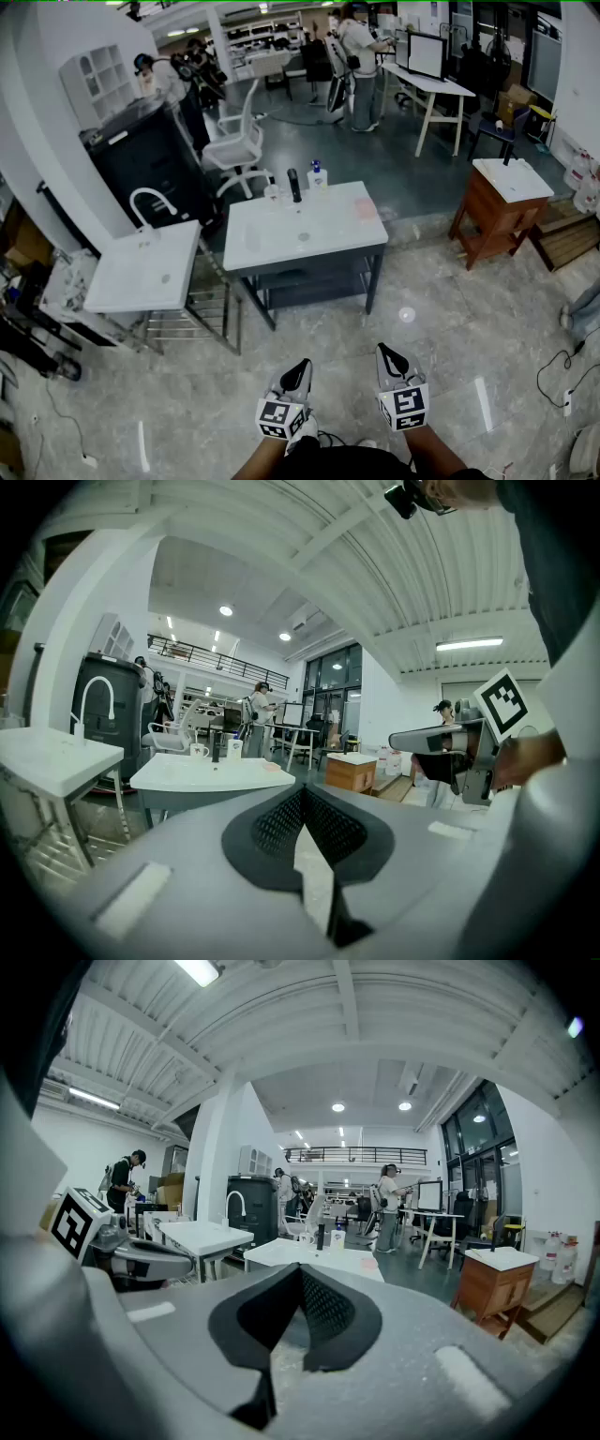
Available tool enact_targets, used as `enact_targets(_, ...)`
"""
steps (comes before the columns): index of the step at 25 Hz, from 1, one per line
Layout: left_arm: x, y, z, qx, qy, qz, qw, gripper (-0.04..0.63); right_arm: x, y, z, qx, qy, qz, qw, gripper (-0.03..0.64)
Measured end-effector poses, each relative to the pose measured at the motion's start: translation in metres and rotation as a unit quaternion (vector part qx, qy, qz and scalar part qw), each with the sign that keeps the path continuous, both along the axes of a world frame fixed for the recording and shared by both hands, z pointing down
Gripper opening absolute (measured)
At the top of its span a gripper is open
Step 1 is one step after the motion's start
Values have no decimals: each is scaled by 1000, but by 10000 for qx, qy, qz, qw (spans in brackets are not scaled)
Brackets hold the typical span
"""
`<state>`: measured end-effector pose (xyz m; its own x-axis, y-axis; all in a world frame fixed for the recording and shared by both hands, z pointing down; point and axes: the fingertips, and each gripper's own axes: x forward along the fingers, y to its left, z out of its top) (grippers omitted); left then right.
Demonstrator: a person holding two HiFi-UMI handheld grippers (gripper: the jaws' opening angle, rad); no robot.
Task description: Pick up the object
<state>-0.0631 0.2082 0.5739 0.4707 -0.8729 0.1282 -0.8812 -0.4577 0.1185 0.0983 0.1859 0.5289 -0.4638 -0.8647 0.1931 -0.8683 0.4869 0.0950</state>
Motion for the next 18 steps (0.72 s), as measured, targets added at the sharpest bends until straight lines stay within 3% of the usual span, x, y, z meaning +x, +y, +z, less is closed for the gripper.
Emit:
enact_targets(13, -23, -8, -4, -2, 27, 77, 10000, 17, -29, -12, -6, 108, 82, 0, 9999, 2)
enact_targets(18, -47, -21, -6, 5, 12, 58, 10000, 17, -50, -23, -5, 31, -92, -19, 10000, 2)
